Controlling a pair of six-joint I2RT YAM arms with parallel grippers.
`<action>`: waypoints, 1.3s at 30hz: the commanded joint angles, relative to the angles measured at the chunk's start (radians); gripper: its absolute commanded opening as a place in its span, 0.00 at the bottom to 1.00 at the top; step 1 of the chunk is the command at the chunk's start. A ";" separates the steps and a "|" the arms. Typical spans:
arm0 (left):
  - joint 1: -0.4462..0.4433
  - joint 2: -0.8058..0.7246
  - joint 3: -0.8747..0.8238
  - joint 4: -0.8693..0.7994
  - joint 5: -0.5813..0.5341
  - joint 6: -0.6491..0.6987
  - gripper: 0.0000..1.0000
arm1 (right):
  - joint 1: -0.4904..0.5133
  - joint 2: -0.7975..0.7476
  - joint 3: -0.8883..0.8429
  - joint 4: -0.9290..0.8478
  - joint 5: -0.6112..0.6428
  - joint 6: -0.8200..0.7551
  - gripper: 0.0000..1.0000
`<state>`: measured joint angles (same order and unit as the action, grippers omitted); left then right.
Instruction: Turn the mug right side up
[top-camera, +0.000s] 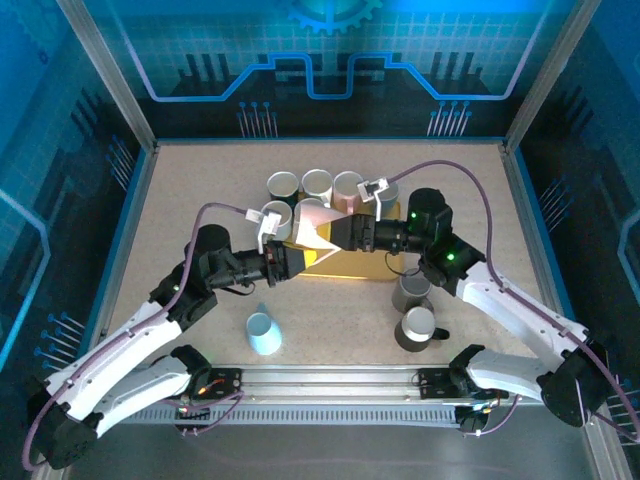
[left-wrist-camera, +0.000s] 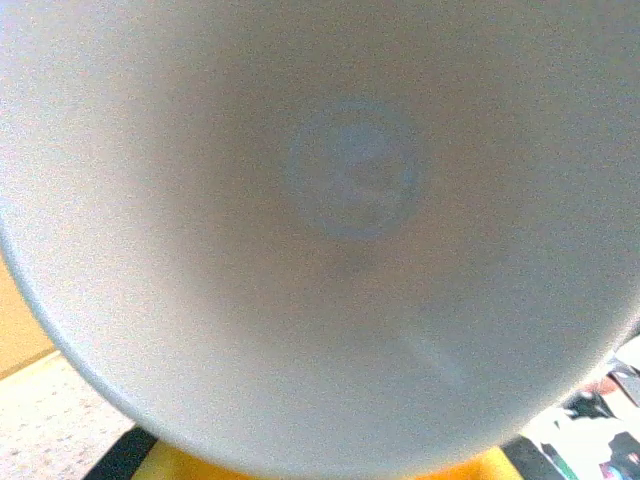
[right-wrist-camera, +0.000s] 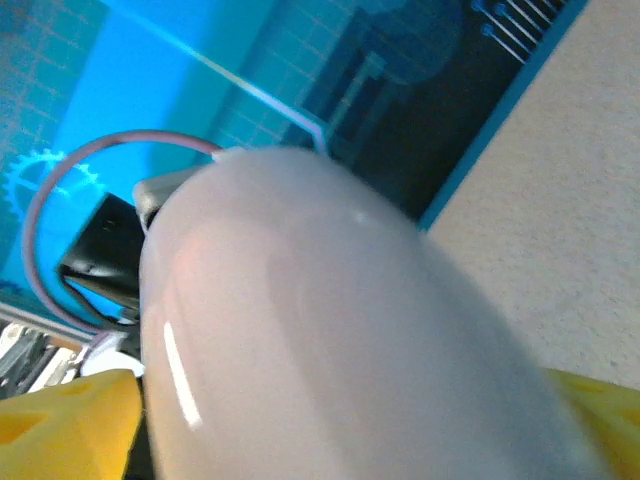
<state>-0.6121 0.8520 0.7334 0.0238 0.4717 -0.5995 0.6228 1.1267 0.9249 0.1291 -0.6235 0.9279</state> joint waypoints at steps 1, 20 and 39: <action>0.003 0.010 0.080 -0.083 -0.062 0.097 0.00 | -0.002 -0.052 0.043 -0.187 0.069 -0.132 1.00; -0.207 0.473 0.627 -0.678 -0.709 0.457 0.00 | -0.124 -0.386 0.095 -0.851 0.825 -0.364 1.00; -0.232 0.935 0.851 -0.722 -0.922 0.463 0.00 | -0.124 -0.497 0.035 -0.834 0.717 -0.486 1.00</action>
<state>-0.8410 1.7653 1.5211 -0.7357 -0.3664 -0.1471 0.5091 0.6392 0.9764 -0.7177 0.1478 0.4706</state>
